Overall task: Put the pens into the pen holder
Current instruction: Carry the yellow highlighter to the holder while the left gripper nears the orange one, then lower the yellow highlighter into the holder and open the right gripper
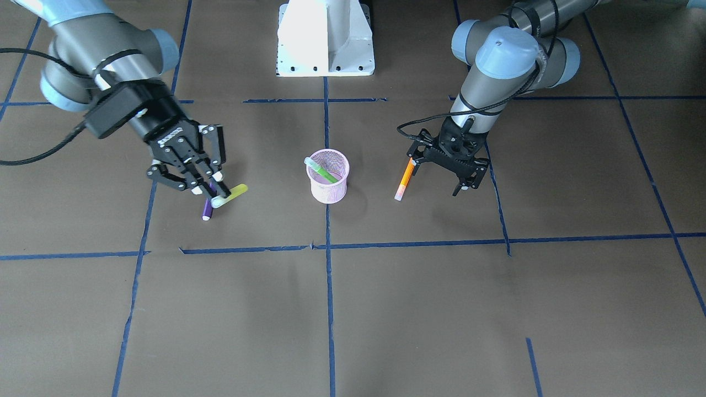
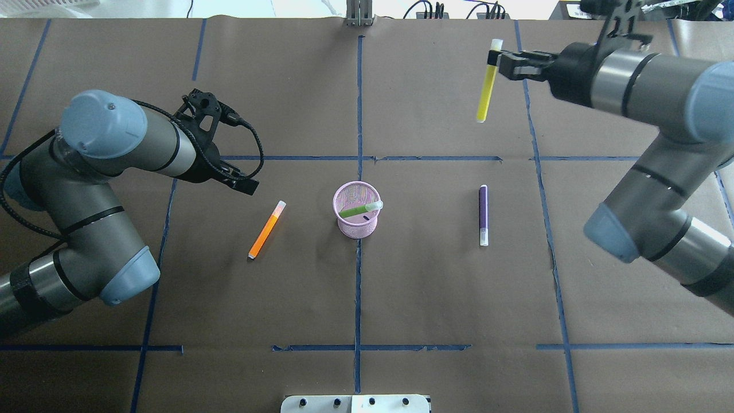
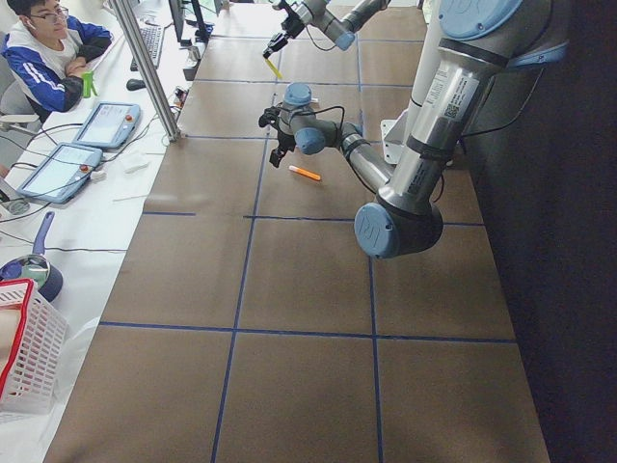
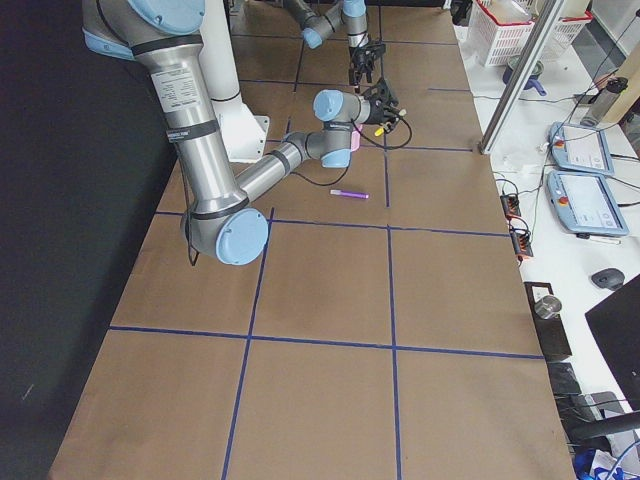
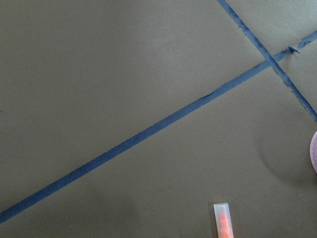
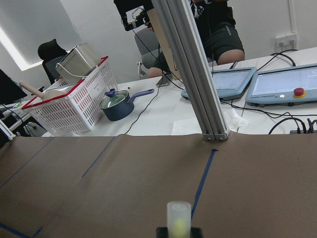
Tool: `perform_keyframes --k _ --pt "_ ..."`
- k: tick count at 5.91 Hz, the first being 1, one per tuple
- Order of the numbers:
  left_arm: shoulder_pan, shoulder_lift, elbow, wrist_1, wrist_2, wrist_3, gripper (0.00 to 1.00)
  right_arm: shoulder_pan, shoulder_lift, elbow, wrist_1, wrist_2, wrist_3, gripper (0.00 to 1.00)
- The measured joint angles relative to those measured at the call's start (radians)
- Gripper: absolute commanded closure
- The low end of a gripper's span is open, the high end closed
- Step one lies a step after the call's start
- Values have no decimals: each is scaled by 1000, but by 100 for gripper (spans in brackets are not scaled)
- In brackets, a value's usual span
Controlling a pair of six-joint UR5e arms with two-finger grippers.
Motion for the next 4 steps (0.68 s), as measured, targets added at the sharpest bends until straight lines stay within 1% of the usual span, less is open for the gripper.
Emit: perform_keyframes --k 1,2,3,4 --pt "9 -6 5 22 1 4 0 -103 47 -3 -9 -118 -7 100" --pt "16 -8 12 29 2 6 0 -195 109 -8 -50 -238 -28 100" --pt "19 -7 14 31 2 6 0 -246 153 -20 -108 -309 -55 100" --pt "20 -5 14 31 0 6 0 -282 174 -44 -141 -362 -67 100"
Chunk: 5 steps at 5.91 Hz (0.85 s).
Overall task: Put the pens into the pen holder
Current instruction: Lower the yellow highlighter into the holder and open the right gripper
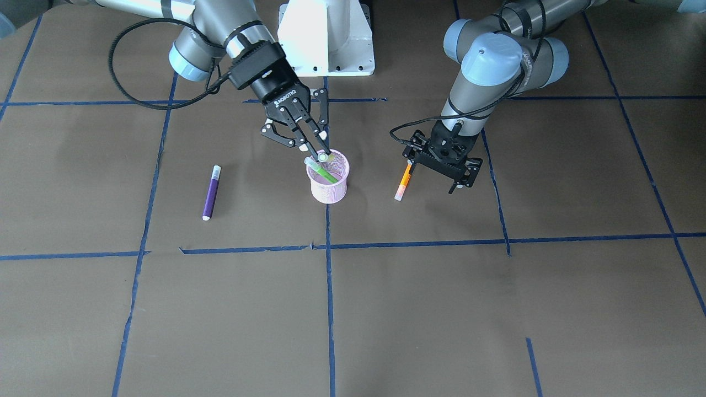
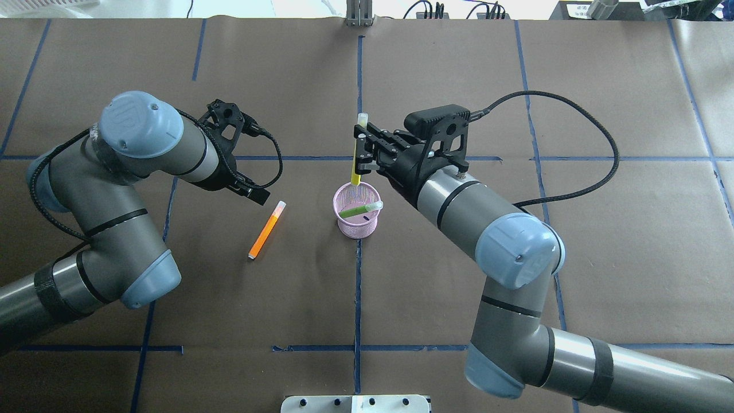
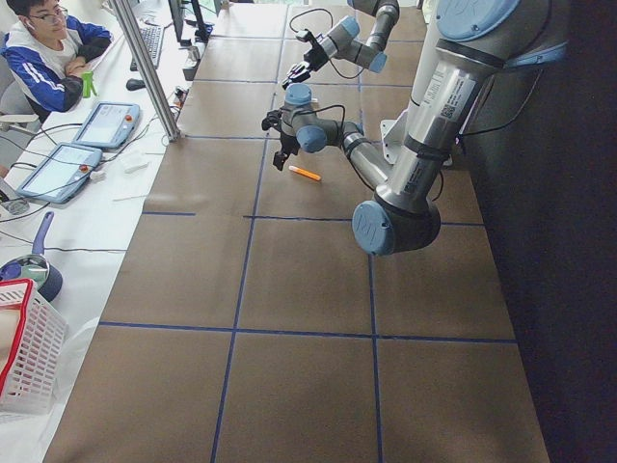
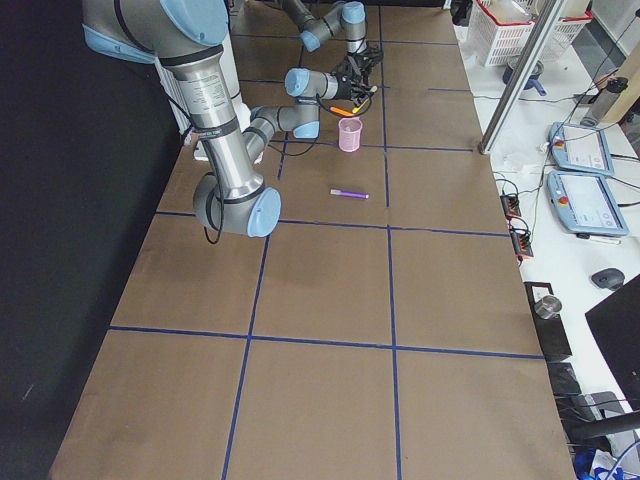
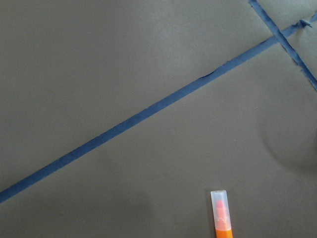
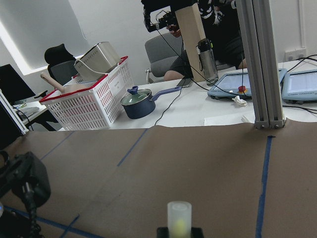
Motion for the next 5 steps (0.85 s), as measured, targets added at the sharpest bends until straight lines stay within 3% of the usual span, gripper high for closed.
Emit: perform_keyframes --k 3,4,5 --pt "1 4 -1 -1 -3 0 0 -55 6 -47 -17 -51 -74 100" --pt "1 5 -1 -3 -3 0 0 -63 4 -63 -17 -54 -84 95" --pt "1 6 -1 -4 -3 0 0 -66 3 -76 -18 -56 -86 34"
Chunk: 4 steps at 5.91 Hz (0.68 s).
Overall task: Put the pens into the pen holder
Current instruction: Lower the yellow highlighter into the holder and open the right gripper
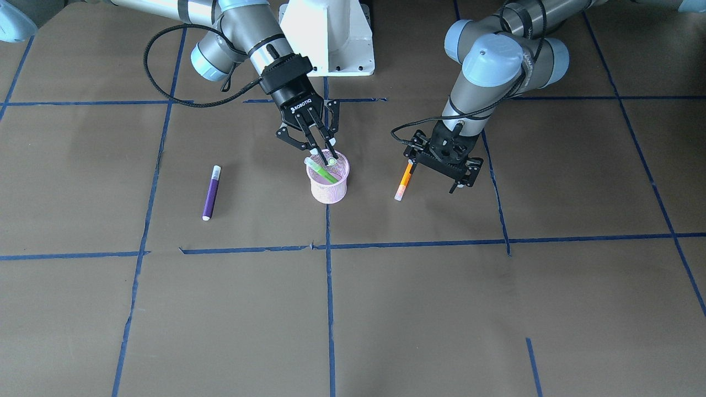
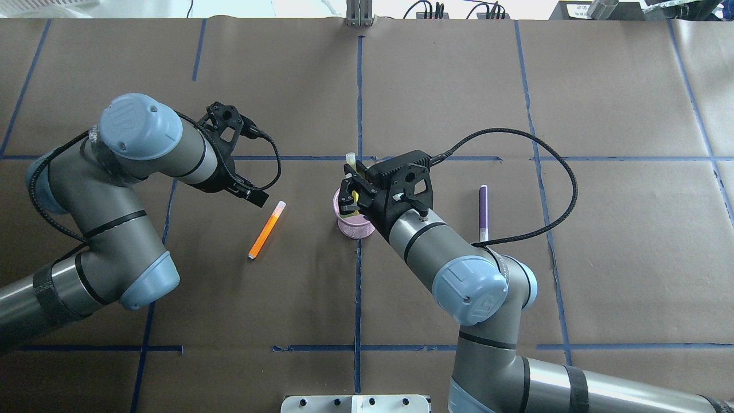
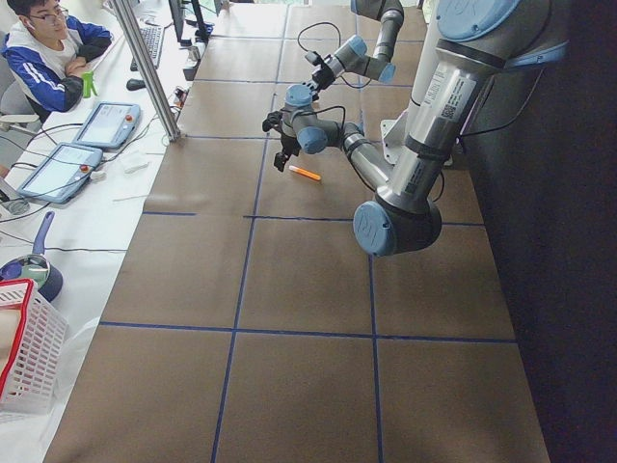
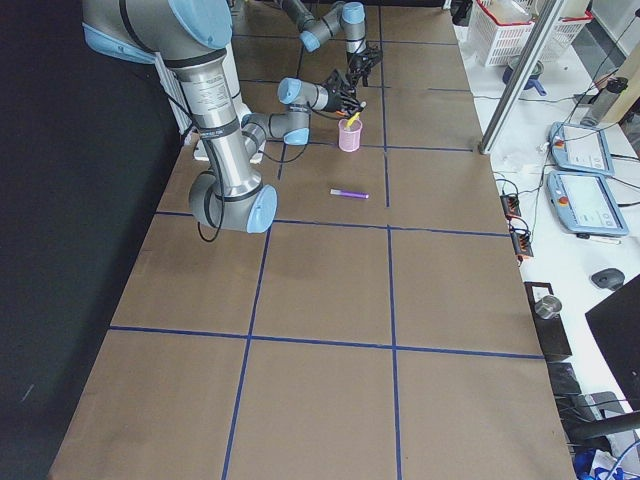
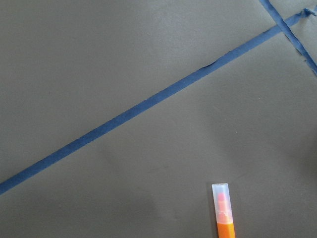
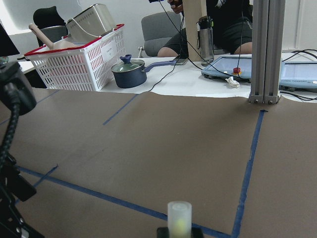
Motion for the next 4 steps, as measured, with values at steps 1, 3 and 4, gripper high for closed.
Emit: perform_keyframes --k 1,3,4 --pt "0 1 0 0 0 0 0 0 2 -10 0 -1 1 0" --pt "0 1 0 0 0 0 0 -4 5 -16 11 3 9 0" --pt "1 -2 0 2 1 0 0 0 6 3 8 15 14 0"
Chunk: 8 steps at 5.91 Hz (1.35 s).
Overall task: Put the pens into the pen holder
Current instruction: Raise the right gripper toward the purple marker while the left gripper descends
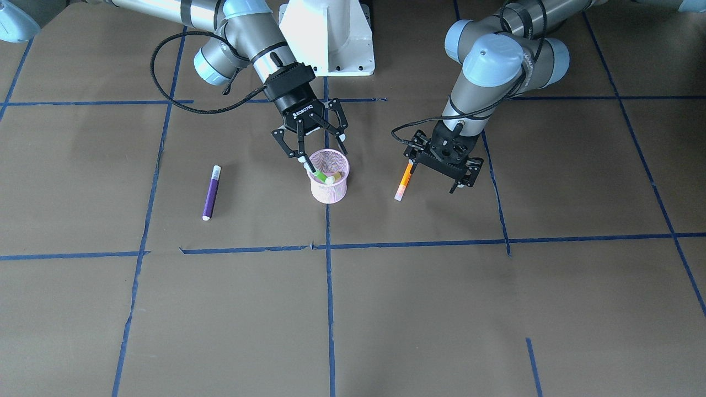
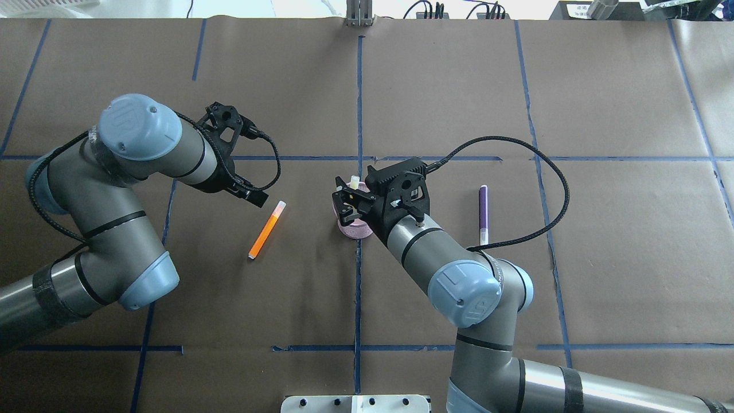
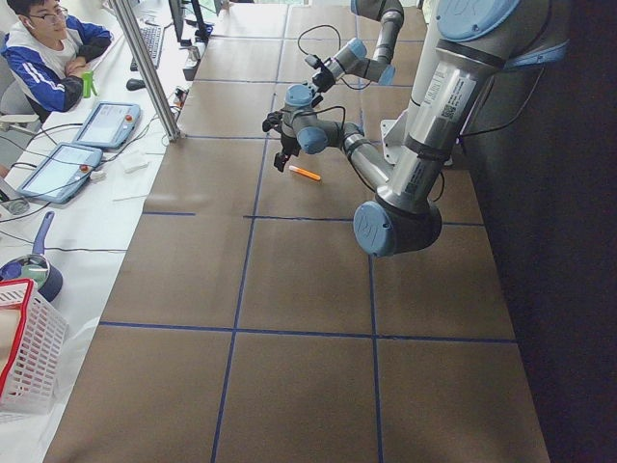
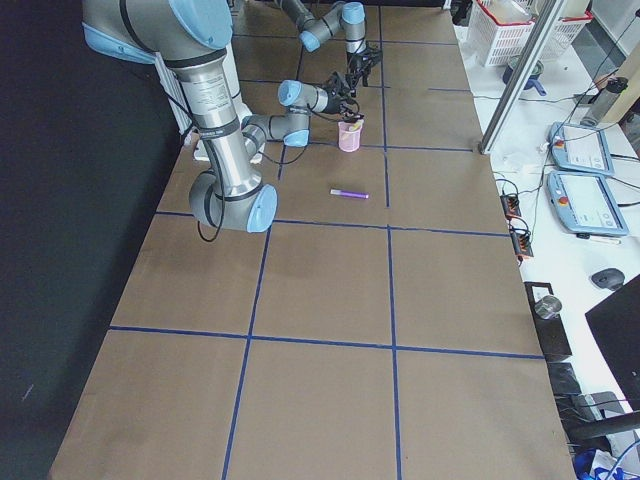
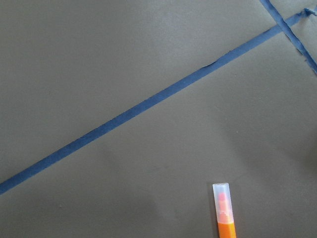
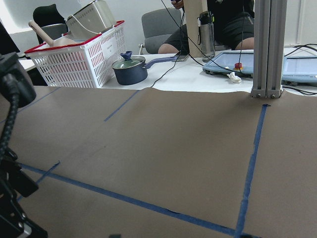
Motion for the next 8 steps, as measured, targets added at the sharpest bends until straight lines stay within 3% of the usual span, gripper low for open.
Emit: perform_keyframes --k 2,3,5,6,8 --pt "4 -9 0 8 2 0 0 67 -4 51 -86 136 87 0" --pt "10 -24 1 41 2 -1 0 134 -11 104 -235 264 143 0" --pt "38 -69 34 106 6 -11 0 302 -12 220 -669 599 197 0" --pt "50 -86 62 111 7 -18 0 377 -13 242 -807 749 204 0" --pt "68 -116 127 107 7 -46 0 457 -40 247 -907 883 199 0"
